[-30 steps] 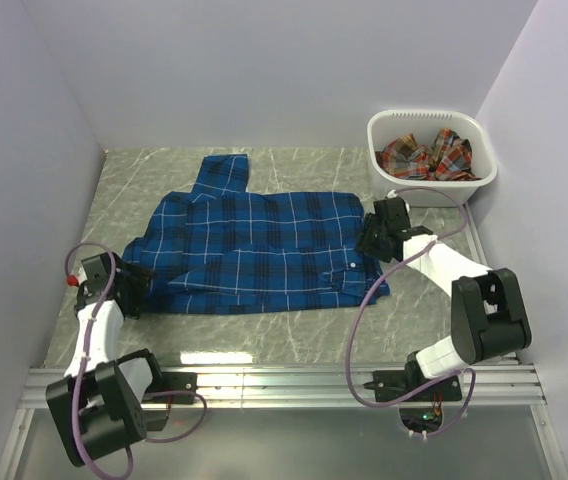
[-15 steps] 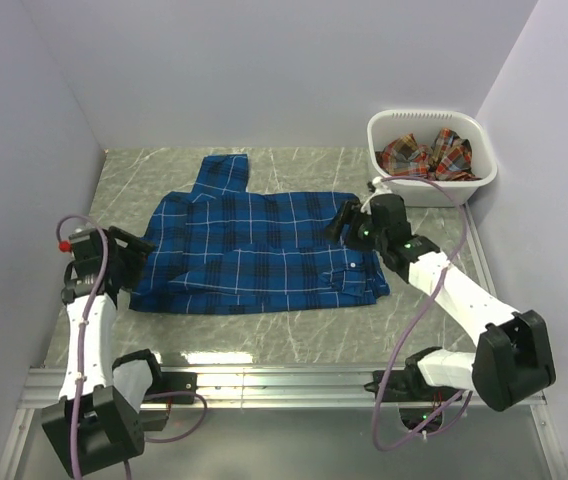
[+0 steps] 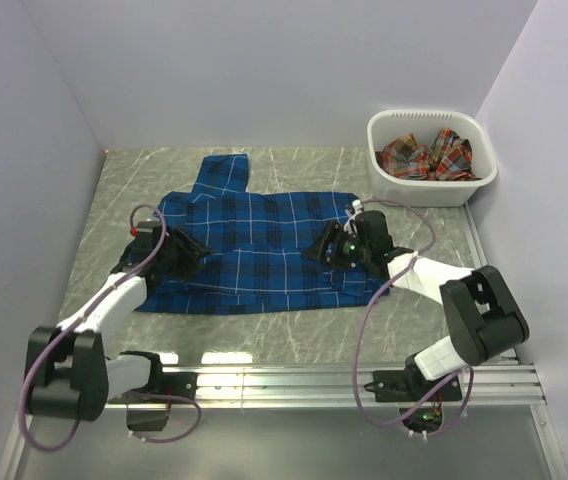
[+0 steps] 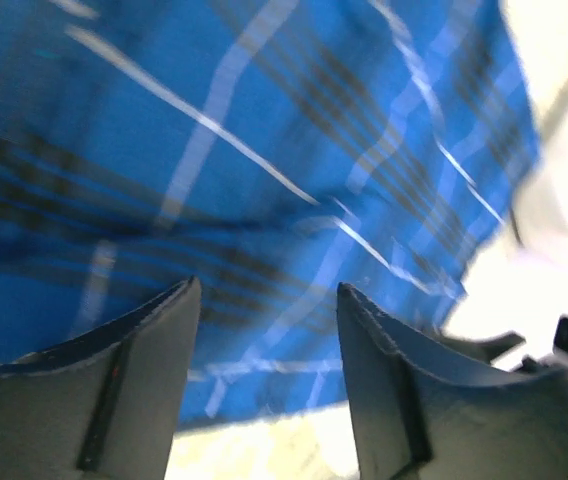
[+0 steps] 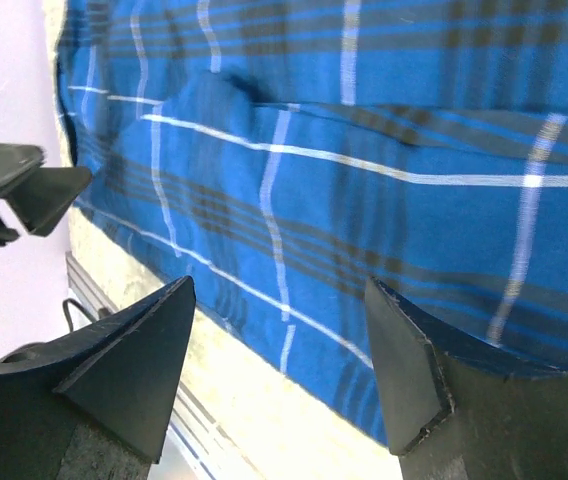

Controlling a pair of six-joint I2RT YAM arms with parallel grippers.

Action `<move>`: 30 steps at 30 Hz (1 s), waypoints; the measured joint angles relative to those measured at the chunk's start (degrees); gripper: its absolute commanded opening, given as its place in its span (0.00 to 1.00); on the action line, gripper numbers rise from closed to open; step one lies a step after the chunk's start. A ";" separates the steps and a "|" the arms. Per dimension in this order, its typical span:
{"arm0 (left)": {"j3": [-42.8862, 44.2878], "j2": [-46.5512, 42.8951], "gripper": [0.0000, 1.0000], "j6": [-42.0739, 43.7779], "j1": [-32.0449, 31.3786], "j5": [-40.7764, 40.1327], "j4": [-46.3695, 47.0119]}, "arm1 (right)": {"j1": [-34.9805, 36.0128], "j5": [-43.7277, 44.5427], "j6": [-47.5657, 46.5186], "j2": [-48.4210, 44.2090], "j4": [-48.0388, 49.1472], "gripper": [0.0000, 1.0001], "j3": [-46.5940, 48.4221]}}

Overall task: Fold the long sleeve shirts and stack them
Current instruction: Fold the shirt

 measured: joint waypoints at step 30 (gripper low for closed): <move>-2.19 -10.99 0.69 1.05 5.42 -8.96 -4.39 | 1.55 -2.43 -0.79 0.11 -1.84 0.74 4.68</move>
